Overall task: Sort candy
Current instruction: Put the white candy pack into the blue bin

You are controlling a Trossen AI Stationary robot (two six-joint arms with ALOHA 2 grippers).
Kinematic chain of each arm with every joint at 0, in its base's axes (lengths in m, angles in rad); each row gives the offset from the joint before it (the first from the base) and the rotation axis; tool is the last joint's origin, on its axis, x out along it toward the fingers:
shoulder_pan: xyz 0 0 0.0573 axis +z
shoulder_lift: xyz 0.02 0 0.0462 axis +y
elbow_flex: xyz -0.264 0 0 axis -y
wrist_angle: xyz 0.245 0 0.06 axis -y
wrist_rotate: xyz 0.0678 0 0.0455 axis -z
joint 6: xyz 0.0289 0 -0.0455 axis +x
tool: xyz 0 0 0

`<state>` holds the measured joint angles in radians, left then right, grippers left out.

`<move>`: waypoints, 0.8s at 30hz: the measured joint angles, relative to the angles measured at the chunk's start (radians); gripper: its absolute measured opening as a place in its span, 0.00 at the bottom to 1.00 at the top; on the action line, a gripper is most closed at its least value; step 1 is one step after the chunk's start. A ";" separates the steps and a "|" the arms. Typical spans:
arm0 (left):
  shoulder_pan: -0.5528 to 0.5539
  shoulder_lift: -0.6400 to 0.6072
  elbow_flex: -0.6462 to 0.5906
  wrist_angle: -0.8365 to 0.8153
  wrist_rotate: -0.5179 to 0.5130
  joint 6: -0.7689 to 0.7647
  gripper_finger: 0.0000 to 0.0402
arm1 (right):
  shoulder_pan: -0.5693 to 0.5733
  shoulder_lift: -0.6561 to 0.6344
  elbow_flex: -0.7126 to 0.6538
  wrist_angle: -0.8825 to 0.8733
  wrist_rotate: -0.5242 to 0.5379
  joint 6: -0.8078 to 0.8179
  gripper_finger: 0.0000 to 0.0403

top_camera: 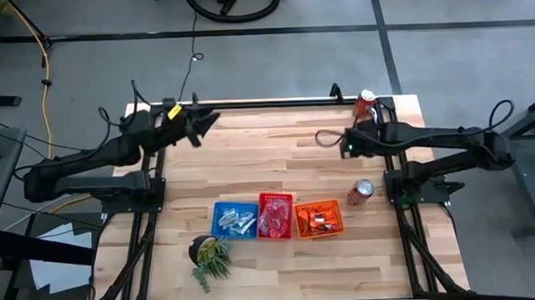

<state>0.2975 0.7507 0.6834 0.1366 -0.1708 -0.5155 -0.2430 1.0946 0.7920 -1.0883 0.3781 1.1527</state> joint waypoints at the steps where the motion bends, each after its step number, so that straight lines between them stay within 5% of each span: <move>1: 0.021 0.017 0.000 0.037 -0.001 -0.008 0.58 | -0.046 0.000 -0.023 0.012 0.028 -0.011 0.57; 11: 0.201 0.113 0.000 0.215 -0.023 -0.052 0.58 | -0.452 0.046 -0.226 0.440 0.149 -0.200 0.57; 24: 0.387 0.205 0.001 0.280 -0.034 0.137 0.58 | -0.631 0.346 -0.130 0.548 0.246 -0.348 0.57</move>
<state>0.6842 0.9554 0.6846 0.4166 -0.2050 -0.3790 -0.8736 1.4406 0.6617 -0.5400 0.6245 0.8043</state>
